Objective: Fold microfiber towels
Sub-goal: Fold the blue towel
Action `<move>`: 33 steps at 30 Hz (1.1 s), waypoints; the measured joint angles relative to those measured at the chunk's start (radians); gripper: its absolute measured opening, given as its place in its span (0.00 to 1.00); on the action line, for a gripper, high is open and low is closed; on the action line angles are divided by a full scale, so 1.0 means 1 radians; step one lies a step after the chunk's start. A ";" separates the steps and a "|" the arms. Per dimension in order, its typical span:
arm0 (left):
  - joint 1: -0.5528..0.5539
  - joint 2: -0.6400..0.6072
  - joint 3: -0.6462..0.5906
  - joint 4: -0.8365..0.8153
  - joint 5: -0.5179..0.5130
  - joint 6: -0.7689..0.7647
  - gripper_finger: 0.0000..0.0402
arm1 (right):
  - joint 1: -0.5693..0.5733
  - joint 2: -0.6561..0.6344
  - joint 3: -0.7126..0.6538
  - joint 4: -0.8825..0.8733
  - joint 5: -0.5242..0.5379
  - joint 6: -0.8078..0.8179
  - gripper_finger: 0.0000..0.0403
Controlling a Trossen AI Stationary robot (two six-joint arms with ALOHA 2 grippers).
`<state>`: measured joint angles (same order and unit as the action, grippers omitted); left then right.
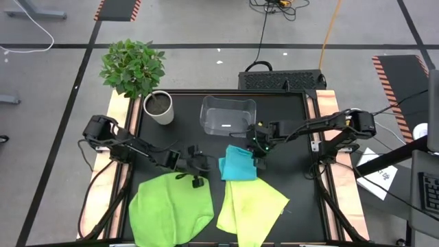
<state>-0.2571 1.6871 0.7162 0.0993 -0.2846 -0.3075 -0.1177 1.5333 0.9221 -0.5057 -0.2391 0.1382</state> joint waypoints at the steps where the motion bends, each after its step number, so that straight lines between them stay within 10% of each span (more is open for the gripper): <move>1: 0.000 0.004 -0.005 -0.015 -0.005 -0.005 0.18 | 0.001 0.004 -0.001 0.006 0.003 -0.007 0.14; 17: -0.009 0.000 0.002 0.144 0.031 0.075 0.22 | 0.053 -0.057 0.001 0.200 0.005 -0.064 0.50; 33: 0.016 0.117 0.004 0.292 0.052 0.093 0.22 | 0.270 -0.001 0.003 0.280 0.137 -0.035 0.55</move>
<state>-0.2408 1.8043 0.7199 0.3918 -0.2321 -0.2146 0.1520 1.5324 0.9253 -0.2262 -0.1018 0.1031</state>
